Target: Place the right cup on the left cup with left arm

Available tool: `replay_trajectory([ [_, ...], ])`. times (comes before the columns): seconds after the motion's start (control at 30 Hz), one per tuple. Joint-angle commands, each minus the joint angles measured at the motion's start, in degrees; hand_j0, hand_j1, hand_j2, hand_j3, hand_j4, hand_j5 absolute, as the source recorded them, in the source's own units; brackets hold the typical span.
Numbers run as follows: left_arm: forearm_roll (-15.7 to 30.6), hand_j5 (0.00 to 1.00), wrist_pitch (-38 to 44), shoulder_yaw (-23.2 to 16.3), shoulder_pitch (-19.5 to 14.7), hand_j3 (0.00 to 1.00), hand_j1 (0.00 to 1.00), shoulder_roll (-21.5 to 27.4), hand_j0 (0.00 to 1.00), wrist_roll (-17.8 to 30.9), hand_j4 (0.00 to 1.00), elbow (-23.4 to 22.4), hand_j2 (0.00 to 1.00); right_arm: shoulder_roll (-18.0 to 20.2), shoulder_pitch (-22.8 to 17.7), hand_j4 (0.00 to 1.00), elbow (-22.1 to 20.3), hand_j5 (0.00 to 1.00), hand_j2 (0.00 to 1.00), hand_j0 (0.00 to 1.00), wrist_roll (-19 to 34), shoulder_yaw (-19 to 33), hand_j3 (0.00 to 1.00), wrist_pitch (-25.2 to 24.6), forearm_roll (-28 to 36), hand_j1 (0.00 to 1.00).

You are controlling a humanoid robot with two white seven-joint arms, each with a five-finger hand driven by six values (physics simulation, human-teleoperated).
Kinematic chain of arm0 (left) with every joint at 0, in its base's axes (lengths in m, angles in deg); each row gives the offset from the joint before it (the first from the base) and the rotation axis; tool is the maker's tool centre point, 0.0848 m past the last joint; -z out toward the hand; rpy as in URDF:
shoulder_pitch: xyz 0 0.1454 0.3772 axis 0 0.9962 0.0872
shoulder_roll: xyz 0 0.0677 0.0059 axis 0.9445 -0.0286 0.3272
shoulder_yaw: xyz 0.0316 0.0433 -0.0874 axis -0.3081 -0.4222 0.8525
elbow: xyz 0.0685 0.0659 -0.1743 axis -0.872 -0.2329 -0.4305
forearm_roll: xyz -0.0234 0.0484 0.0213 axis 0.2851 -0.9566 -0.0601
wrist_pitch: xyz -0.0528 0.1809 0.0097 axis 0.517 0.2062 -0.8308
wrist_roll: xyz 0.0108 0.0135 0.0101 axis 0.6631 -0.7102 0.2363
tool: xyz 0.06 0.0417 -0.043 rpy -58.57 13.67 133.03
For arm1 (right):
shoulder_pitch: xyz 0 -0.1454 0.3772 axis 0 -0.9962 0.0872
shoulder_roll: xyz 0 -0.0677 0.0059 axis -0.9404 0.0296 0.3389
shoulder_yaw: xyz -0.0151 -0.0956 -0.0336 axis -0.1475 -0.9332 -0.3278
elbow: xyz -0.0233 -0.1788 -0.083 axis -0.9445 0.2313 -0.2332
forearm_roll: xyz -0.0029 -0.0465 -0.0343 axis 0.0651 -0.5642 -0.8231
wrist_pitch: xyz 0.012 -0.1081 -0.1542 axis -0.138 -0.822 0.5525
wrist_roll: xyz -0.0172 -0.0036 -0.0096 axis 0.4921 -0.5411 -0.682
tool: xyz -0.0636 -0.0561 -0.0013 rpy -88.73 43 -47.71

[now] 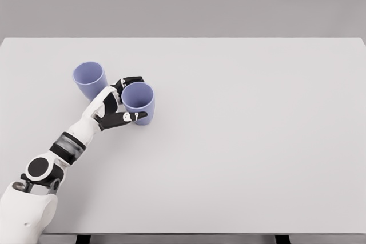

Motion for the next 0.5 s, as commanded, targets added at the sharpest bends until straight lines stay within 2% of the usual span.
replay_trajectory([
  [0.0, 0.4, 0.76, 0.0, 0.0, 0.0, 0.76, 0.76, 0.1, 0.76, 0.0, 0.76, 0.4, 0.76, 0.0, 0.0, 1.0, 0.0, 1.0, 1.0, 1.0, 0.0, 0.0, 1.0, 0.0, 0.0, 1.0],
  [0.47, 0.6, 0.74, 0.0, 0.4, 0.3, 0.74, 0.74, 0.9, 0.74, 0.0, 0.74, 5.5, 0.74, 0.0, 0.0, 1.0, 0.0, 1.0, 1.0, 1.0, 0.0, 0.0, 1.0, 0.0, 0.0, 1.0],
])
